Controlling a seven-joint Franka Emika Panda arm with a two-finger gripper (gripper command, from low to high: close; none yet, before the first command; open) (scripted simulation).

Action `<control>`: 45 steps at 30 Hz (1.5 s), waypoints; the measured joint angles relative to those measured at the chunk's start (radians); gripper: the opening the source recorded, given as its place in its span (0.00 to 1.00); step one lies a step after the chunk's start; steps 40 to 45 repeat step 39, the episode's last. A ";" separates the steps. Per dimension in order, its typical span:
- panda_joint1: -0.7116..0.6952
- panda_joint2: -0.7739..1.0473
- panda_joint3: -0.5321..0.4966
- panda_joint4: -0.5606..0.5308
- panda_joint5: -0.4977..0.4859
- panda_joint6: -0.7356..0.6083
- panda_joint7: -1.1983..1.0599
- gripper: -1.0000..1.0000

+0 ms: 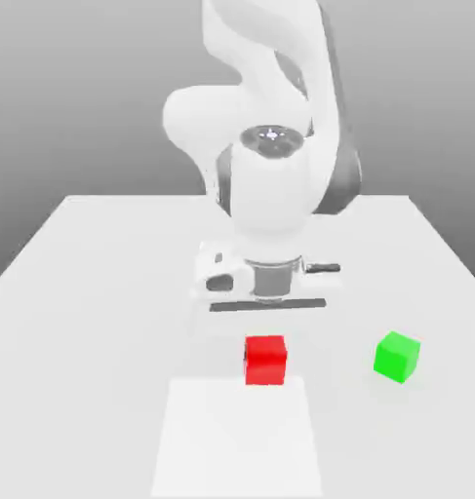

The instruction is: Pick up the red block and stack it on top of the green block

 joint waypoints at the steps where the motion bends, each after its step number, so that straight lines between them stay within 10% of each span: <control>1: 0.019 -0.006 0.010 0.000 0.002 -0.006 -0.032 0.00; 19: 0.387 -0.092 0.191 0.004 0.090 -0.093 -0.627 0.00; 25: 0.374 0.107 0.186 0.012 -0.053 0.092 -0.545 0.00; 26: 0.379 0.134 0.175 0.013 -0.083 0.117 -0.524 1.00; 45: 0.425 -0.063 0.168 0.005 0.067 -0.066 -0.630 1.00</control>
